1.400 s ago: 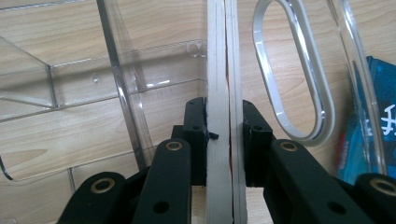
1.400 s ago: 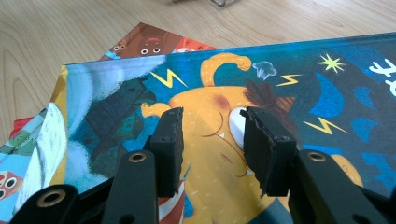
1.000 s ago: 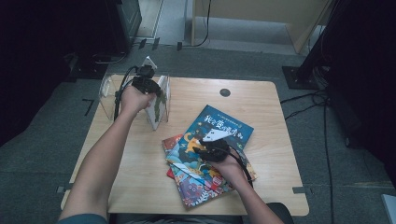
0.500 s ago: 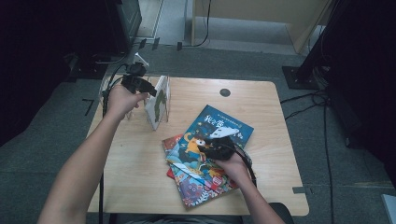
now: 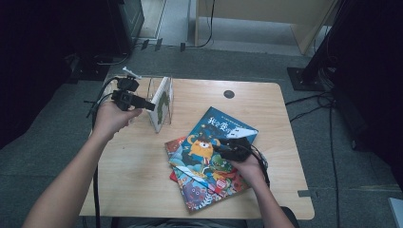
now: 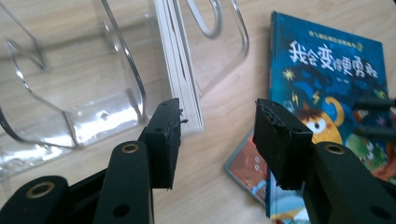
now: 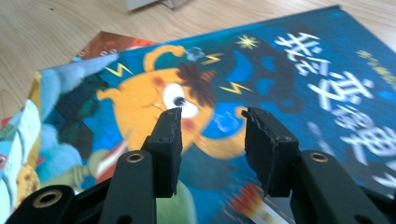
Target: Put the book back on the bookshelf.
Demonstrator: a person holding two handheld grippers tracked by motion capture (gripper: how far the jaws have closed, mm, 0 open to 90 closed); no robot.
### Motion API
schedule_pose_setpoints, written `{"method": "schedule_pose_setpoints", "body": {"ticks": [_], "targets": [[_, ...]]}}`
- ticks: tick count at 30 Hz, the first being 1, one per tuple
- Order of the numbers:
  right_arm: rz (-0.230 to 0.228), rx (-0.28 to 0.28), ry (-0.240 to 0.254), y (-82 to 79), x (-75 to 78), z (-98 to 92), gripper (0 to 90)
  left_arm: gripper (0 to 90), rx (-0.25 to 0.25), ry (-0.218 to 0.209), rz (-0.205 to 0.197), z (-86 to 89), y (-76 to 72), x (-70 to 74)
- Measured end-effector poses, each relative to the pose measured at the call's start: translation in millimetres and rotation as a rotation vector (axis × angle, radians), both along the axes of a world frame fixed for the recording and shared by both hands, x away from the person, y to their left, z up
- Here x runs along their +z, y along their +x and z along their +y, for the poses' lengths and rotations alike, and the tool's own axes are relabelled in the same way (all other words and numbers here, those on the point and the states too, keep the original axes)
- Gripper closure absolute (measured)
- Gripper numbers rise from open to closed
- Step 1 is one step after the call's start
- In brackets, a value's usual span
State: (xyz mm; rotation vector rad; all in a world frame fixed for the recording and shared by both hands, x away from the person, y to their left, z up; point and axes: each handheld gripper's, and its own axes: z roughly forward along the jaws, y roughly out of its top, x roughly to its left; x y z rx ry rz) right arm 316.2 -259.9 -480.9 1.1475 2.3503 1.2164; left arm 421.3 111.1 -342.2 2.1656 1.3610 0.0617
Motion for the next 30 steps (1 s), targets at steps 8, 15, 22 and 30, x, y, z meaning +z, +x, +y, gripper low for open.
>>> {"method": "schedule_pose_setpoints", "body": {"ticks": [8,15,22,30], "targets": [[0.015,-0.069,0.015,-2.5,-0.4,-34.2,58.0,49.8,-0.033,-0.066,0.004,9.8,-27.6,-28.8],[0.030,-0.126,0.019,-3.9,-4.5,-53.2,59.1,50.4,-0.088,-0.060,-0.002,0.4,-43.8,-56.5],[0.038,-0.166,0.007,-9.3,-8.0,-65.8,62.1,60.4,-0.125,-0.080,0.012,-8.8,-51.7,-82.9],[0.042,-0.240,0.007,-18.1,-10.8,-88.0,74.4,80.1,-0.205,-0.085,0.005,-25.7,-62.7,-113.7]]}}
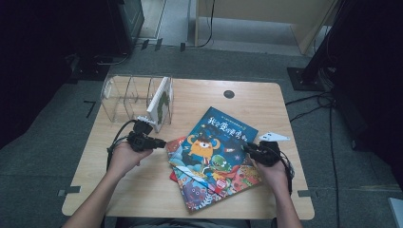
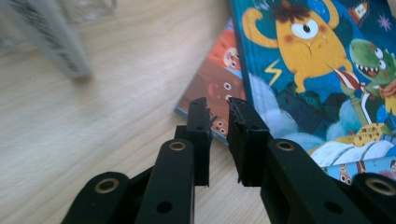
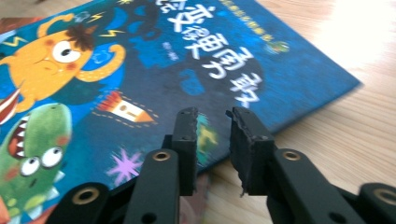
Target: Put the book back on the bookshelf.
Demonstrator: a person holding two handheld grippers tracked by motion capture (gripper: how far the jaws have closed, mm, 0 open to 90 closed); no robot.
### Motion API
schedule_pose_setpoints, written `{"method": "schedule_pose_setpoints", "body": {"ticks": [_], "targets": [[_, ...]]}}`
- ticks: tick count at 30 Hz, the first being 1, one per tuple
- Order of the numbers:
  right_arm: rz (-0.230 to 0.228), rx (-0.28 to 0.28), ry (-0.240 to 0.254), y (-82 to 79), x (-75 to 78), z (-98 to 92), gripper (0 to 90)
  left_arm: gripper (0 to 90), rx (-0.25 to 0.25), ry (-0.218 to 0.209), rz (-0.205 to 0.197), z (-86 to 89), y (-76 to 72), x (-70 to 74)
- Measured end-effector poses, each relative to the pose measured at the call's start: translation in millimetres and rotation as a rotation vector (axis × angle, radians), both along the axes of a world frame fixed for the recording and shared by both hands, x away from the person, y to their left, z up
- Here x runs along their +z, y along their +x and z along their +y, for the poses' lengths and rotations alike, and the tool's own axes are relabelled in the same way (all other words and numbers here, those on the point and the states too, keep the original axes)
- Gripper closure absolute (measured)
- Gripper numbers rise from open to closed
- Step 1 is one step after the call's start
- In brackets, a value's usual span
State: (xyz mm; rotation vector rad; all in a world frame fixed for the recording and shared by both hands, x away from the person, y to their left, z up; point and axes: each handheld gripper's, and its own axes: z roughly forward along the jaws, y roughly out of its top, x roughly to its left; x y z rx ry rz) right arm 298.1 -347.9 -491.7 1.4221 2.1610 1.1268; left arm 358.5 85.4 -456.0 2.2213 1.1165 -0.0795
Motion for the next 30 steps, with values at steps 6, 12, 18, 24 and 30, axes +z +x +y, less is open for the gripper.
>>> {"method": "schedule_pose_setpoints", "body": {"ticks": [6,12,18,24,30], "targets": [[0.011,-0.043,-0.003,-4.5,-1.9,-10.2,79.3,82.2,-0.027,-0.004,0.011,-9.3,-4.5,-11.9],[0.031,-0.067,-0.016,-3.9,-7.9,-12.9,81.3,82.8,-0.048,-0.022,0.030,-18.4,-8.8,-22.4],[0.039,-0.069,0.008,-1.5,-9.4,-11.8,85.6,86.2,-0.044,-0.032,0.028,-19.8,-14.6,-26.8],[0.041,-0.057,0.017,1.4,-9.1,-7.5,89.6,86.7,-0.060,-0.043,0.041,-22.5,-24.0,-27.7],[0.040,-0.039,0.013,6.1,-8.8,-0.6,90.0,86.7,-0.073,-0.058,0.046,-27.7,-32.6,-28.1]]}}
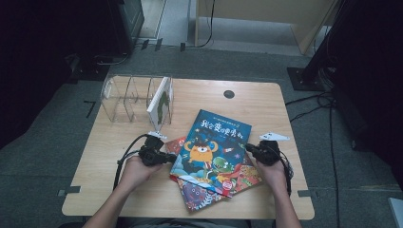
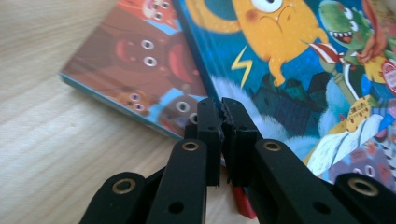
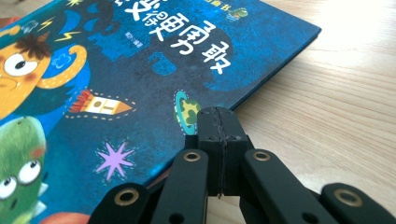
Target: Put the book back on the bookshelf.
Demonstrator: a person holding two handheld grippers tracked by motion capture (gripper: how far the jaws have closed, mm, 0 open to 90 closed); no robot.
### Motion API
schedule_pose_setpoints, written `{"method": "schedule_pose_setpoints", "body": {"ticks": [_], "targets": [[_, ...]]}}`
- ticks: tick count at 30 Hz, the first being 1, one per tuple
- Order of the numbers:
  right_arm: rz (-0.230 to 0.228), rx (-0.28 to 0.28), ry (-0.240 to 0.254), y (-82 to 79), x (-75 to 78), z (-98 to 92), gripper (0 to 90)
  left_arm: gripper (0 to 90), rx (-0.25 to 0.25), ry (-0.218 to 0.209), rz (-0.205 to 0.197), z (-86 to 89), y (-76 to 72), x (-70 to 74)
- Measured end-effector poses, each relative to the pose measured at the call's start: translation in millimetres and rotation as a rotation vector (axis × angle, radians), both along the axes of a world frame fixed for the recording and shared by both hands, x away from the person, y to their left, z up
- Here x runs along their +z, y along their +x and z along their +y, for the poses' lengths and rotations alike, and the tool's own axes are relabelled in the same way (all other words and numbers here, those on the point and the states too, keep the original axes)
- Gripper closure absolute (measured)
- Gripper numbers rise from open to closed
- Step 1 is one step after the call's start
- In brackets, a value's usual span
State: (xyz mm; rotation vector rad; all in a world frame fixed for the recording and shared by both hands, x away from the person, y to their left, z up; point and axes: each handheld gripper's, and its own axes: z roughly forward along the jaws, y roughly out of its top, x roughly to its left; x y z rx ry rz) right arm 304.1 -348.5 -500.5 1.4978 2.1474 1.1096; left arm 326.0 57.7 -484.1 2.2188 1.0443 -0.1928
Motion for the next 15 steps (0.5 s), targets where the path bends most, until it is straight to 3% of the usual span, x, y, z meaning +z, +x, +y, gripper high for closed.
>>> {"method": "schedule_pose_setpoints", "body": {"ticks": [13,15], "targets": [[0.014,0.011,0.017,10.6,1.0,10.3,90.0,86.8,-0.012,-0.016,0.009,-2.4,-12.5,-0.9],[0.018,0.019,0.043,13.0,0.2,11.7,90.0,86.8,-0.015,-0.023,0.012,-2.4,-14.3,-0.7]]}}
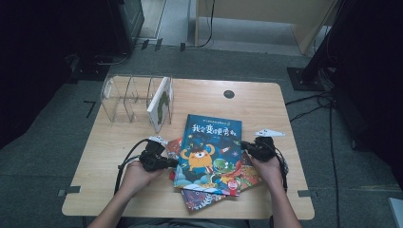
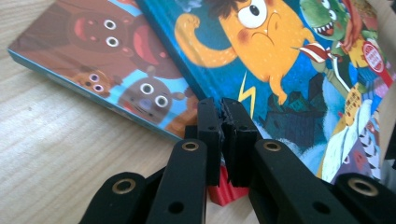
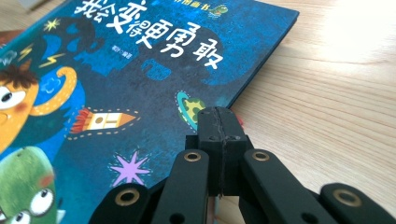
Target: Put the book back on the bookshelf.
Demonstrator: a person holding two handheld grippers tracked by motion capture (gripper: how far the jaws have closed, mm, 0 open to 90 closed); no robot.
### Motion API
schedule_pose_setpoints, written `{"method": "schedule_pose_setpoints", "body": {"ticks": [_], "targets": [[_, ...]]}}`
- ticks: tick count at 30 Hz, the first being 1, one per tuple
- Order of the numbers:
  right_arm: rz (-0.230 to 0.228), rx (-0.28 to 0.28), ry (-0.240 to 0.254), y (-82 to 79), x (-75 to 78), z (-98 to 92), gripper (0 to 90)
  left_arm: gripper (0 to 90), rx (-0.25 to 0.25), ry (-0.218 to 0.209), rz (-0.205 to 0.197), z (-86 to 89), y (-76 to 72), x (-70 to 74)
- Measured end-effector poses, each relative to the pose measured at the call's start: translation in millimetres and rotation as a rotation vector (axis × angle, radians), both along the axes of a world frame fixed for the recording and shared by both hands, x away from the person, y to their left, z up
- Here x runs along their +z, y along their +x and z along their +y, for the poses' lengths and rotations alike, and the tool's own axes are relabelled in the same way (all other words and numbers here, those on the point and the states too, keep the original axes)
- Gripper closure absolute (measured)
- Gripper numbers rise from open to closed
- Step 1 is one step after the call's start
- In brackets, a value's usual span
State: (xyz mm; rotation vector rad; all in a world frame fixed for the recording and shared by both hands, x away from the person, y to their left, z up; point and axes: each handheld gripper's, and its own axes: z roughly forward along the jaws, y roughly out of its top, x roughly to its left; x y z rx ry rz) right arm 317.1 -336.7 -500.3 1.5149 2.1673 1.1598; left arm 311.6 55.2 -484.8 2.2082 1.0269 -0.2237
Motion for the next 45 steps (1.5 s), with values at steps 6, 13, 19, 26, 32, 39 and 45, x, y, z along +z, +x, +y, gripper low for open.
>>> {"method": "schedule_pose_setpoints", "body": {"ticks": [6,13,19,26,32,39,45], "targets": [[0.003,0.002,-0.007,6.9,0.7,7.6,90.0,86.7,-0.004,-0.018,0.005,1.1,-6.4,0.8],[0.002,0.010,0.001,14.4,0.2,13.9,90.0,88.0,0.001,-0.032,0.009,2.9,-16.3,-0.5],[0.005,0.021,0.001,19.9,0.5,19.1,90.0,88.0,-0.003,-0.028,0.010,1.8,-25.5,-0.2],[-0.001,0.027,-0.004,25.4,0.4,26.0,90.0,88.0,0.000,-0.024,0.013,-0.2,-35.5,0.2],[-0.014,0.039,-0.022,35.4,0.9,34.1,90.0,87.5,-0.006,-0.027,0.006,-5.9,-44.6,-0.4],[-0.033,0.021,-0.029,31.5,5.8,27.6,90.0,87.6,-0.017,-0.034,0.002,-18.1,-48.7,-1.2],[-0.025,0.003,-0.051,15.9,4.6,16.6,90.0,87.7,-0.043,-0.030,-0.017,-34.5,-50.3,-1.4]]}}
